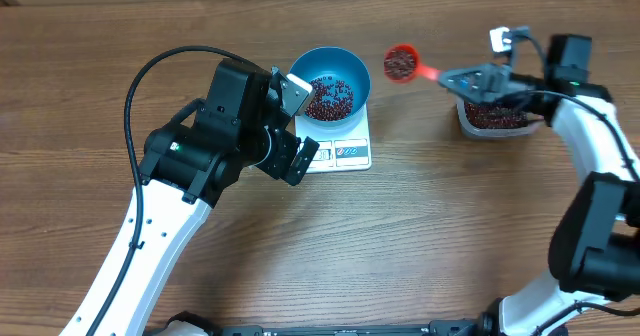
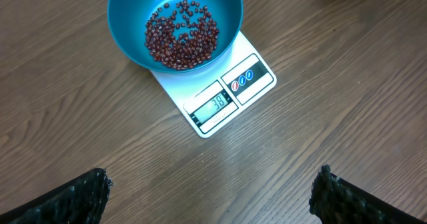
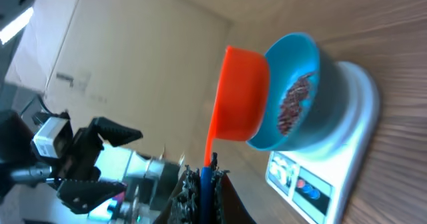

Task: Scoop item into bowl and weigh 150g on scale
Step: 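Lift the filled scoop and move it left over the blue bowl, then tilt the scoop with right gripper to pour beans into bowl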

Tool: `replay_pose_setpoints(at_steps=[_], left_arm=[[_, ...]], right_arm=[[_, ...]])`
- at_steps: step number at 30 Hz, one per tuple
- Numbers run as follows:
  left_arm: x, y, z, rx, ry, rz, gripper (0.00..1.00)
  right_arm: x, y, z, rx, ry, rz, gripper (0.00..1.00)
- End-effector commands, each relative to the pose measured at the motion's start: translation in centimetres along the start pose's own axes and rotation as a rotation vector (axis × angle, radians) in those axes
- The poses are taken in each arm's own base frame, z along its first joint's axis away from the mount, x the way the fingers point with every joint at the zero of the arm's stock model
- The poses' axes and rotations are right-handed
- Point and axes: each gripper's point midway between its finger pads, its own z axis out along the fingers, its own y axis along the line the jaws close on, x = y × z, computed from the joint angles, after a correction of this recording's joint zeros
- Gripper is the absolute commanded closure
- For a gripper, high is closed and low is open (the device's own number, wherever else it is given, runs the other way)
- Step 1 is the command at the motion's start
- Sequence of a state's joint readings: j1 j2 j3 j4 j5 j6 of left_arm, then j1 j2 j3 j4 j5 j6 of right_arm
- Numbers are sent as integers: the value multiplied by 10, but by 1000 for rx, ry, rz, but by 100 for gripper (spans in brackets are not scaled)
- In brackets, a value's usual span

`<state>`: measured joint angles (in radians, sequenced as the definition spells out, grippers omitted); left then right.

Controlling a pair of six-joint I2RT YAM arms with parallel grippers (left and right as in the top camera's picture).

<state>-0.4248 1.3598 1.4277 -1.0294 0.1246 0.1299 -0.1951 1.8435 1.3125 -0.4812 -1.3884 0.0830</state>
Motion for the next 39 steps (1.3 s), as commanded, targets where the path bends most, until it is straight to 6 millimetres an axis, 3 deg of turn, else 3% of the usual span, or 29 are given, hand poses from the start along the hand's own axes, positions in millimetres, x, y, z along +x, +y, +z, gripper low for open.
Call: replay_pose_setpoints(at_steps=[1, 7, 13, 22, 27, 39], left_arm=[[-3, -2, 0, 14, -4, -9, 0], [-3, -2, 0, 14, -4, -9, 0], [-3, -2, 0, 14, -4, -9, 0], [-3, -2, 0, 14, -4, -9, 0], [-3, -2, 0, 14, -4, -9, 1], [-3, -2, 0, 14, -4, -9, 0]], right_arm=[[-5, 10, 29, -3, 38, 58, 96], [-4, 21, 74, 19, 72, -42, 96], [1, 13, 98, 106, 72, -82, 96], [-5, 34, 97, 175, 47, -287, 96], [0, 32, 95, 307, 56, -394, 96], [2, 30, 94, 322, 68, -406, 96]])
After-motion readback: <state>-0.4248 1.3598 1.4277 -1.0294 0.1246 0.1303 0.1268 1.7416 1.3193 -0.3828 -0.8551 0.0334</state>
